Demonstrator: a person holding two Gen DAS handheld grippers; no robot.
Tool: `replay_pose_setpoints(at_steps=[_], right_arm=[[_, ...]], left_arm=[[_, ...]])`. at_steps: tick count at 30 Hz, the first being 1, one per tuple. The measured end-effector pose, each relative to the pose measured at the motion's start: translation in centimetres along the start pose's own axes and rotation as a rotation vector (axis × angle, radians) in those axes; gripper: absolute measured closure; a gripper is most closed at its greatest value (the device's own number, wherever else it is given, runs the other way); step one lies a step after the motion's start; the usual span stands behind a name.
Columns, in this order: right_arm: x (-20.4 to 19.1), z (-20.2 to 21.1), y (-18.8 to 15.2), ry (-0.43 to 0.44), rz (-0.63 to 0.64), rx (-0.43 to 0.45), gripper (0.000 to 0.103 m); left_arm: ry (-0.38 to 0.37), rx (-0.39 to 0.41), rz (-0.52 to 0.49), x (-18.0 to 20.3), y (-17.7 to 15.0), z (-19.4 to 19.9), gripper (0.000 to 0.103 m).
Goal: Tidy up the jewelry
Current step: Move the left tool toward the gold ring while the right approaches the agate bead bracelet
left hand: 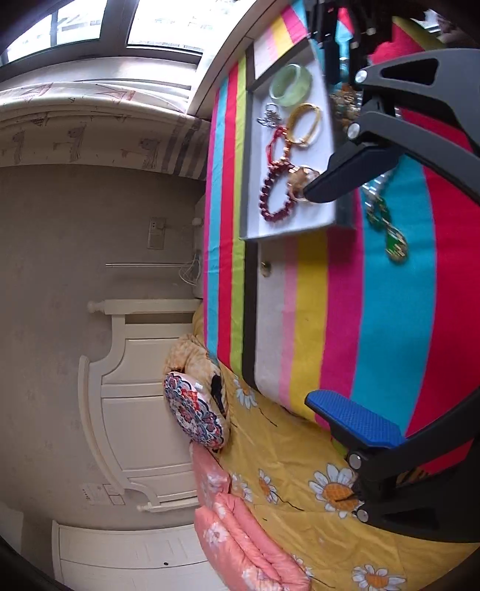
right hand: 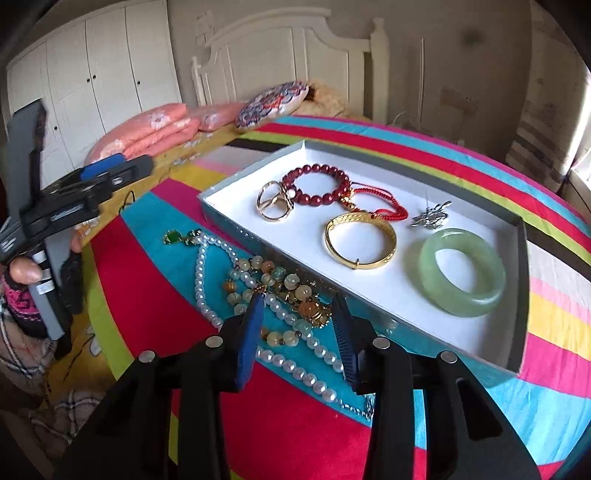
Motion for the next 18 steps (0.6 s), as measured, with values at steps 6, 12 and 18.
replay_pose_setpoints(at_steps=[6,12,18], right_arm=[[-0.1,-1.2,0.0,-0.002,0.010,-0.045,0.070],[-0.5,-1.3,-0.1,-0.022,0.025,-0.050,0.070],[-0.3,-1.2,-0.2,-0.034,0.018,-0.041,0.078]], left_arm=[[0.016,-0.029,0.072,-3.3,-1.2,0.0,0.003],[-0.008,-0.048,0.081,-3.8,-1.9,0.1,0.003],[-0.029,-0.100,0.052,-2.6,-2.8,-0.9,0.003]])
Point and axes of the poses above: each gripper's, at about its wrist camera, not at the fingertips, and z roughly against the way its jaws point, x to its right, y to its top, the point moved 2 cm from there along -z, roughly the way its jaws point, and after that the axes turned 2 degrees about x, right-handed, at the moved point
